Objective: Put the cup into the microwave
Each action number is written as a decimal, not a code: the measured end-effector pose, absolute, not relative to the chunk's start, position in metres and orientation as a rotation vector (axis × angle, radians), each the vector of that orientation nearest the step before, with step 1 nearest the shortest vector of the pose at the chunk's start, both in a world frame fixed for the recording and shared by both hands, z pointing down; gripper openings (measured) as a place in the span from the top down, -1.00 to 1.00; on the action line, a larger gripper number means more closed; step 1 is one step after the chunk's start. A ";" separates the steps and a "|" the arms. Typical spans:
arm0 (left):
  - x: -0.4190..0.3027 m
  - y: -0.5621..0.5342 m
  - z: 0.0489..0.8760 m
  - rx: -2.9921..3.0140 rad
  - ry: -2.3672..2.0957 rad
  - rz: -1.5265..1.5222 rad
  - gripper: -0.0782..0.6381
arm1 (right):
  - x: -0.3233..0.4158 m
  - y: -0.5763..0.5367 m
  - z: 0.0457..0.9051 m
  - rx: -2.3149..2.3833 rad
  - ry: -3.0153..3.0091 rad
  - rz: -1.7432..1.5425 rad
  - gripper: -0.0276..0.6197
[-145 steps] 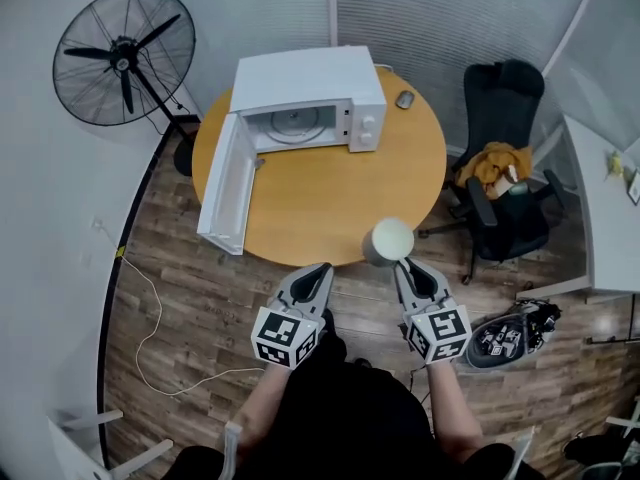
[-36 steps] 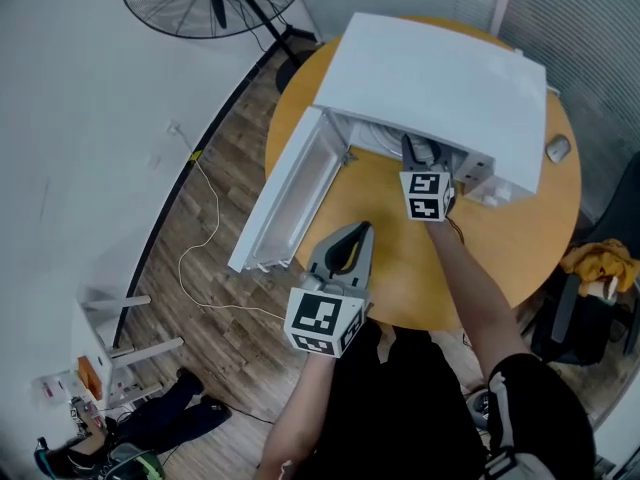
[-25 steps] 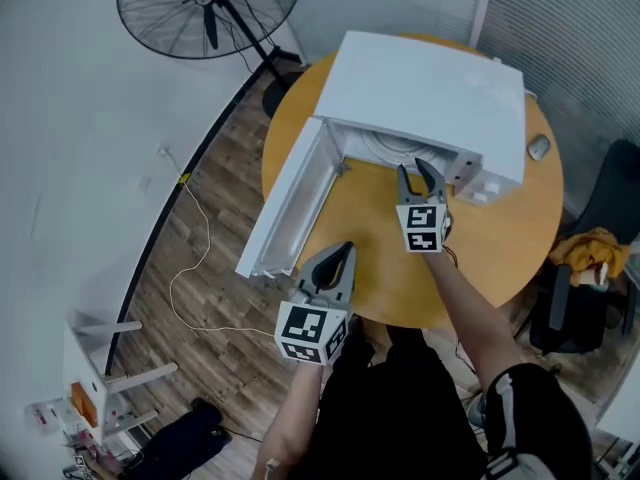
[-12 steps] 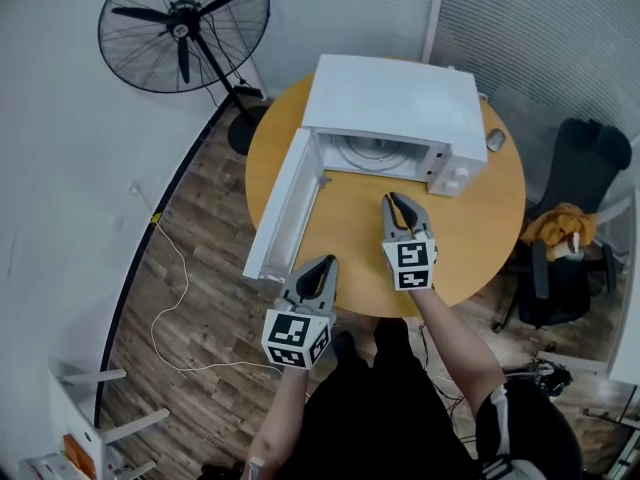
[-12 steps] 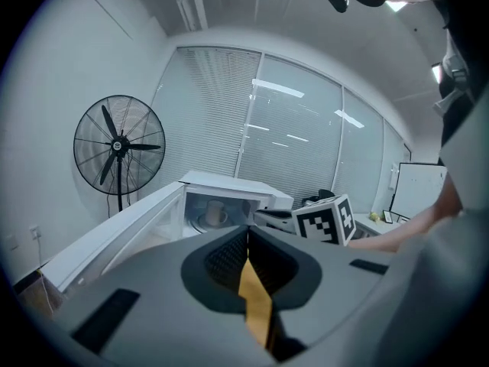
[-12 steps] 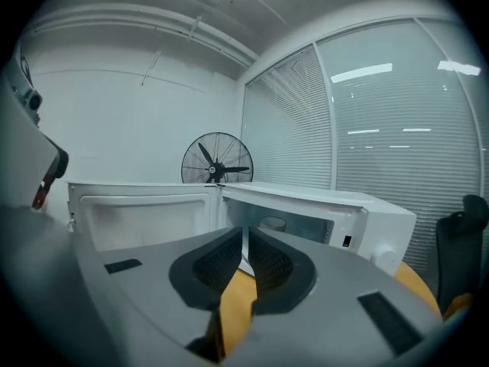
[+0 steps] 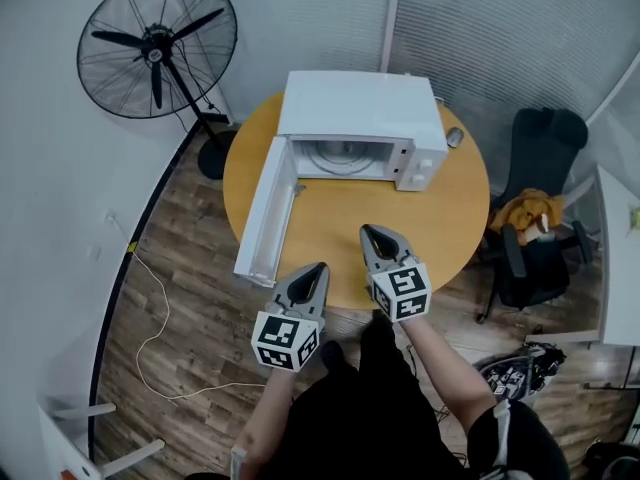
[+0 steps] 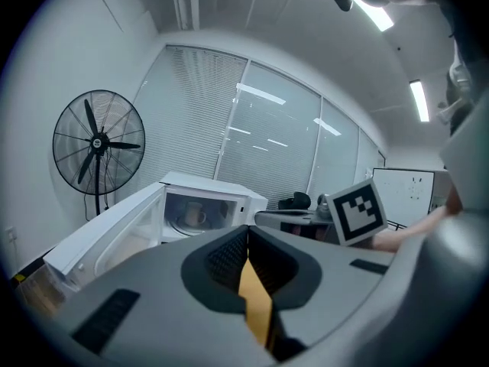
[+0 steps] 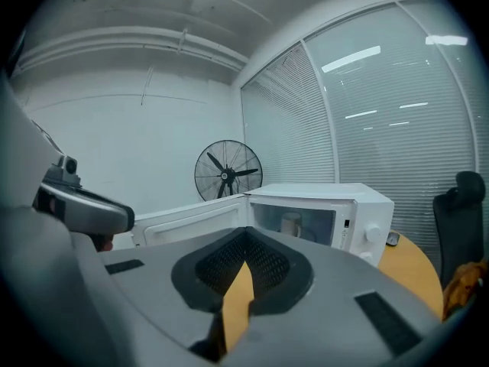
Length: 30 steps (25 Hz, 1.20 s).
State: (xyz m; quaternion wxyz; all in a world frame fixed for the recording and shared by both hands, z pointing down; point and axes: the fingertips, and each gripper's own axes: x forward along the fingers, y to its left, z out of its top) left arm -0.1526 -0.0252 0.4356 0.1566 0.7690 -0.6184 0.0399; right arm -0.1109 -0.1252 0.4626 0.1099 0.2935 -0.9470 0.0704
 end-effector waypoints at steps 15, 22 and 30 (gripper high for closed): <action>-0.122 -0.012 0.406 2.304 -1.713 0.079 0.79 | -0.052 -0.051 0.397 0.770 -2.881 0.194 0.88; -0.117 -0.002 0.402 2.308 -1.742 0.093 0.79 | -0.029 -0.034 0.403 0.740 -2.921 0.233 0.89; -0.112 0.001 0.405 2.305 -1.738 0.098 0.79 | -0.017 -0.028 0.403 0.754 -2.929 0.228 0.89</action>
